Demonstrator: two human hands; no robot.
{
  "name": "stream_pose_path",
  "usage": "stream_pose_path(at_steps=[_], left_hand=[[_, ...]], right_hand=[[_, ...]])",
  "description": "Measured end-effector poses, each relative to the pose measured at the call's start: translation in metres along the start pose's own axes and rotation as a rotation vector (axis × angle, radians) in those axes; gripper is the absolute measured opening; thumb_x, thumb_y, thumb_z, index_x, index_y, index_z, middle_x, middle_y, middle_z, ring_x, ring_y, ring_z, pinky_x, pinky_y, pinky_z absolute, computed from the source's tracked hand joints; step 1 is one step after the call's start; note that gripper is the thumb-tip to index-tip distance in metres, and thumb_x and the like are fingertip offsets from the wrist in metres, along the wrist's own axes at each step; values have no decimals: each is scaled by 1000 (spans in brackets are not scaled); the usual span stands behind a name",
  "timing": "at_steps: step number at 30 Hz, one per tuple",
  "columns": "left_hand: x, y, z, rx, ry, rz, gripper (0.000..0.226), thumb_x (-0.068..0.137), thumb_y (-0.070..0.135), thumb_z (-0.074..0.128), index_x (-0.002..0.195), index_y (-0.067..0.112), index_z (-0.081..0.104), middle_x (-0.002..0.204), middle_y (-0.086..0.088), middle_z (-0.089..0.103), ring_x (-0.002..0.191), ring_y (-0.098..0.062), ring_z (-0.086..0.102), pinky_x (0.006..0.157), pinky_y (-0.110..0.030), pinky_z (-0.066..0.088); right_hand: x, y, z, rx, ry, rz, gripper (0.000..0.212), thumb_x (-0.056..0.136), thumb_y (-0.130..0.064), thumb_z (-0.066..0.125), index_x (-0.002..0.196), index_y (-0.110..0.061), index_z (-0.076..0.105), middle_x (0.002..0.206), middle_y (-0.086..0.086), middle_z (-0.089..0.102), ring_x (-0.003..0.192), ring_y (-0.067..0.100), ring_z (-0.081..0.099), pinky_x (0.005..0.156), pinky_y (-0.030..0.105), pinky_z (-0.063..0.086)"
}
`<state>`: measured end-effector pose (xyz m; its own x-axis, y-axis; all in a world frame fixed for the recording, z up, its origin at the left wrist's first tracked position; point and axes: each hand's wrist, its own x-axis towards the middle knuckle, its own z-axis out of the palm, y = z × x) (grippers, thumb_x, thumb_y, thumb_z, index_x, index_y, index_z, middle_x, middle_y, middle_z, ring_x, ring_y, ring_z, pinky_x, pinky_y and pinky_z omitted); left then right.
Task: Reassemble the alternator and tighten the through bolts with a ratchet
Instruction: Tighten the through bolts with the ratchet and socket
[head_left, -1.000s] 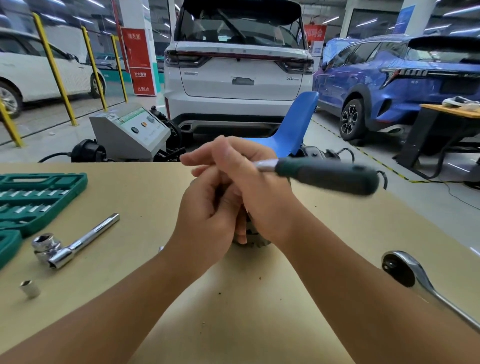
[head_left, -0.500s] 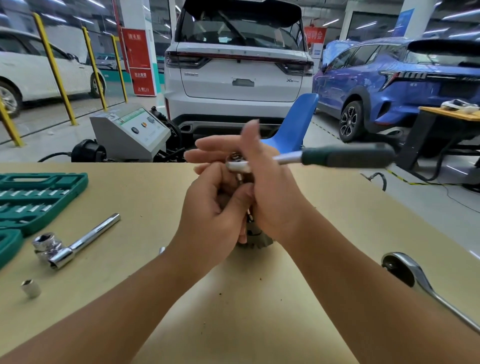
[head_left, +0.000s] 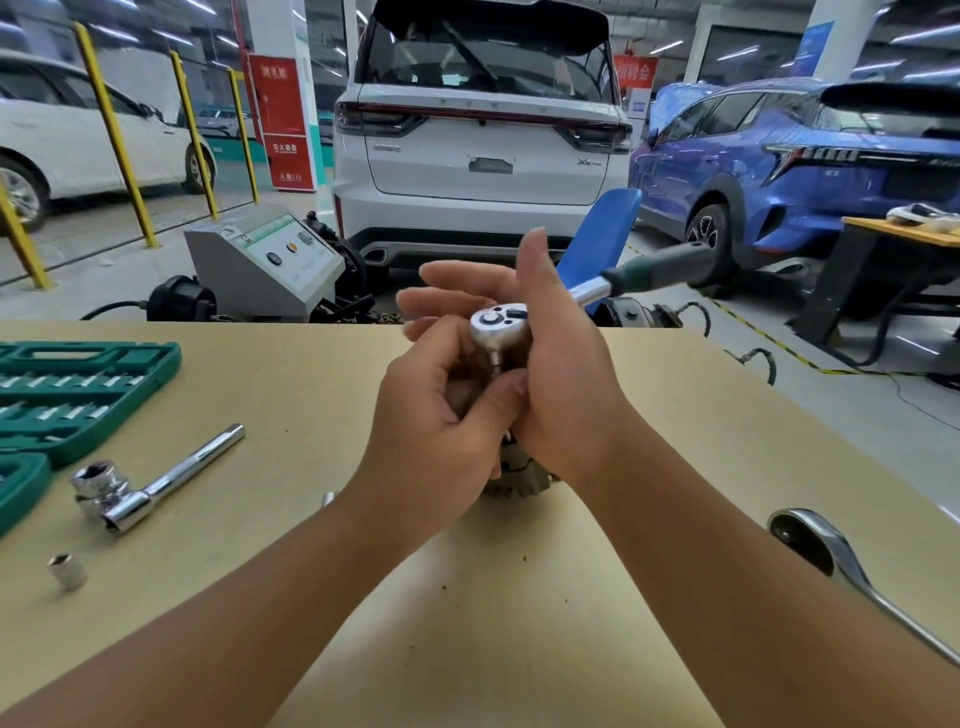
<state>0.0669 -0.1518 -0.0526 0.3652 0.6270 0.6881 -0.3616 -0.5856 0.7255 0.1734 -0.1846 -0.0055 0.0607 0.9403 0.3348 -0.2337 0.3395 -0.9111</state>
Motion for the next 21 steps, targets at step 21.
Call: stream_pose_path(at_steps=[21], left_hand=[[1,-1,-5,-28,-4,-42,9,96,13,63,101,5,63,63,-3,59,39,-22,52,41,-29,45]], right_hand=[[-1,-2,-1,-242,-107,-73,62,94,-71,46,111,-19,75,116,10,75,99,42,72,73,80,50]])
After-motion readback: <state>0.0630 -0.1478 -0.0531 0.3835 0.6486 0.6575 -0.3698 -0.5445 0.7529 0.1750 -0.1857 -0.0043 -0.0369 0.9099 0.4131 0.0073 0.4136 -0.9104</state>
